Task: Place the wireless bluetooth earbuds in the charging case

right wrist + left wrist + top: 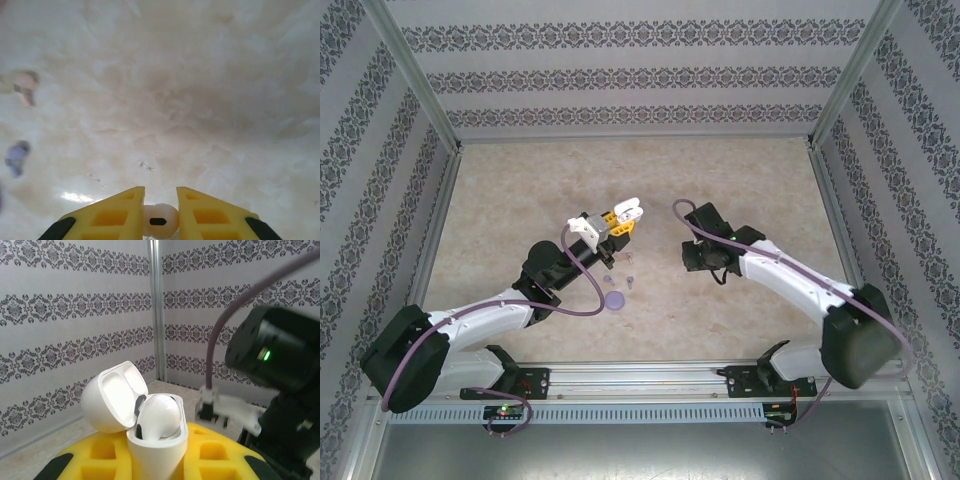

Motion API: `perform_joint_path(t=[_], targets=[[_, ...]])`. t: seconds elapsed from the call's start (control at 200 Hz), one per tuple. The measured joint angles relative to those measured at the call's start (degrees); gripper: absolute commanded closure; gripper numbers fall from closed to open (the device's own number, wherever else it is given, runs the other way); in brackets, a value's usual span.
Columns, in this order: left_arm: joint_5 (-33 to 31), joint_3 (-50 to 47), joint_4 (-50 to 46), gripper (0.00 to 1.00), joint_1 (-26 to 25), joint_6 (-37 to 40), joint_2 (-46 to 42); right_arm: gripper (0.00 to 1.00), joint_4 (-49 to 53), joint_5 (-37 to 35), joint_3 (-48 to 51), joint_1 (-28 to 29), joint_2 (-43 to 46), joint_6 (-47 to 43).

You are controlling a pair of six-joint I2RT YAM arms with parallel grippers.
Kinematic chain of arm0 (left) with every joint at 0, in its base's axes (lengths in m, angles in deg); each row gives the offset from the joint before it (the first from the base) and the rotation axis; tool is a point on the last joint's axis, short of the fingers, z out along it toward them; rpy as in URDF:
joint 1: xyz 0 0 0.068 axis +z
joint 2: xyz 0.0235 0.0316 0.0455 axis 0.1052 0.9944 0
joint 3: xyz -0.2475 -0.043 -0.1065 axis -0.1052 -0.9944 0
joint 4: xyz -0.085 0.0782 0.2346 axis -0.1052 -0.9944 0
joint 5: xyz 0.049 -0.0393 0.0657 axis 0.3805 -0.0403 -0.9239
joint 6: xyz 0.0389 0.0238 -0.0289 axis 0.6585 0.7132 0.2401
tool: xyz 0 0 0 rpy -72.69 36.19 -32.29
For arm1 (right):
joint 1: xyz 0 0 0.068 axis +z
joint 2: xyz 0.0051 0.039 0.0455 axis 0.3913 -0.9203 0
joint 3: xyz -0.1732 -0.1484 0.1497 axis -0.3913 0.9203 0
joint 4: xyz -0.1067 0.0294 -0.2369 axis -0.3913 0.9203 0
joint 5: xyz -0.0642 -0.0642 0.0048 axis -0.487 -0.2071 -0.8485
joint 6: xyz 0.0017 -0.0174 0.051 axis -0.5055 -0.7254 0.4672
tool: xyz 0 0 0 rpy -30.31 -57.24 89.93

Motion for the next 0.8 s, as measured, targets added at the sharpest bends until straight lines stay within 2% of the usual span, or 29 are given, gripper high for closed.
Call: perform_joint_path(t=[0.205,0.44,0.799], targets=[[2.12,1.44,-0.98,1.0,0.0,2.03,0.0,0.8,0.0,0.0,-7.32,0.0,9.09,0.42],[5.99,4.22,-2.58,1.0,0.0,3.74,1.09,0.8,-3.89,0.13,-15.21,0.37,14.56,-0.55],[9.05,8.44,-2.54,1.0,0.0,1.66,7.08,0.79,-16.57,1.16,-14.4,6.32,17.4,-5.05]])
